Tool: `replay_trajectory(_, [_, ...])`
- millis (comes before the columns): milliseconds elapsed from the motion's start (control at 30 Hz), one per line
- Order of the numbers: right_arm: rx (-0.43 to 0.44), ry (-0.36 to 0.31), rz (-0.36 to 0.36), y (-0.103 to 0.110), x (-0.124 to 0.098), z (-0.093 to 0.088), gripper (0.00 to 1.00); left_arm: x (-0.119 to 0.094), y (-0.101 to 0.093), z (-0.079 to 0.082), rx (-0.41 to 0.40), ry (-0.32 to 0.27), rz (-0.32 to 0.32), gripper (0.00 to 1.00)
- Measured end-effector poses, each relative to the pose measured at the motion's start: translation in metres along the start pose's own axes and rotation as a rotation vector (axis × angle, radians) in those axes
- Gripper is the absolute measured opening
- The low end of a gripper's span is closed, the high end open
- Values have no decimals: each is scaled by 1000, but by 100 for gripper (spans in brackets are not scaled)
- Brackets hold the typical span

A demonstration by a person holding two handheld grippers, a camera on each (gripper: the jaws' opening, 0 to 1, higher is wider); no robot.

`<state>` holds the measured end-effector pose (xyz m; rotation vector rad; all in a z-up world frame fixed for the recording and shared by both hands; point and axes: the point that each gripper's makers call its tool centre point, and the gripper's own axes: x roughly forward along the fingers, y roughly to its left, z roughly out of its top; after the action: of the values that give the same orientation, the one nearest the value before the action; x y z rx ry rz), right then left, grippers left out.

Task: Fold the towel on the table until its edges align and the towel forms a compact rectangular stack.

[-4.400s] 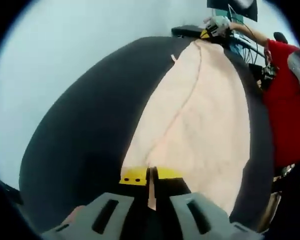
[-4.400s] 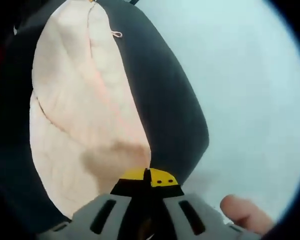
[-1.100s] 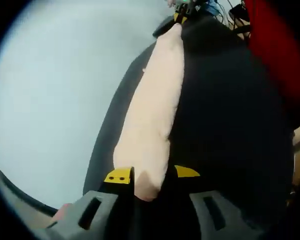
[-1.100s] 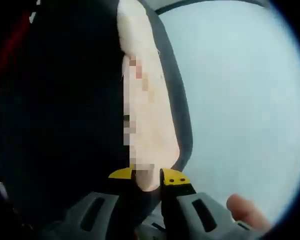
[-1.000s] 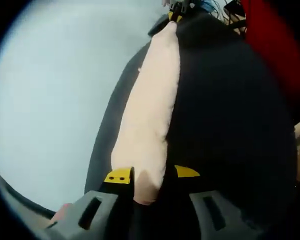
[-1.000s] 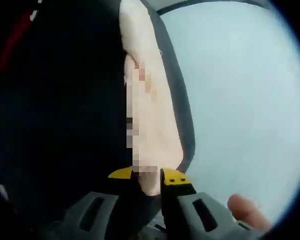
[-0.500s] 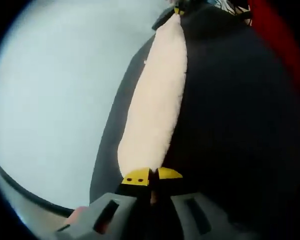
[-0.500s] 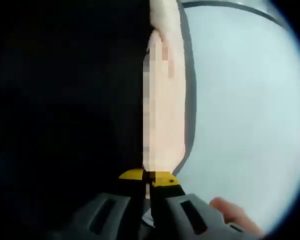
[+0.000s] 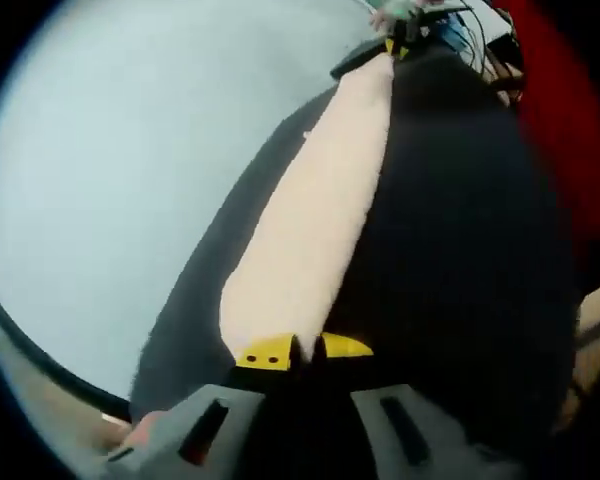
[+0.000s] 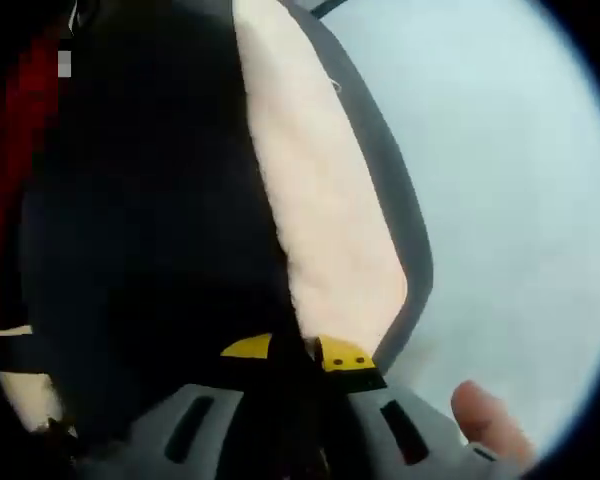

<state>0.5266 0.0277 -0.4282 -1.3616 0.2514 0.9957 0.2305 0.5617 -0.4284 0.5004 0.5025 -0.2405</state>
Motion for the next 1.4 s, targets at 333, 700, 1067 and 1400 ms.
replay_trajectory(333, [425,-406,-344,-18,-97,124,14,-31,34,15,-948,-178,209,25])
replay_trajectory(700, [687,-599,-587,-51,-26,119,7,-5,24,-13,-1608,-348,322,23])
replay_trajectory(1067, [675,-665,-577,-50,-4,125,7,0,22,-41,-1757,-257,485,17])
replay_trajectory(1400, [613,-708,-509,-37,-4,143,7,10,38,-35,-1768,-335,527,35])
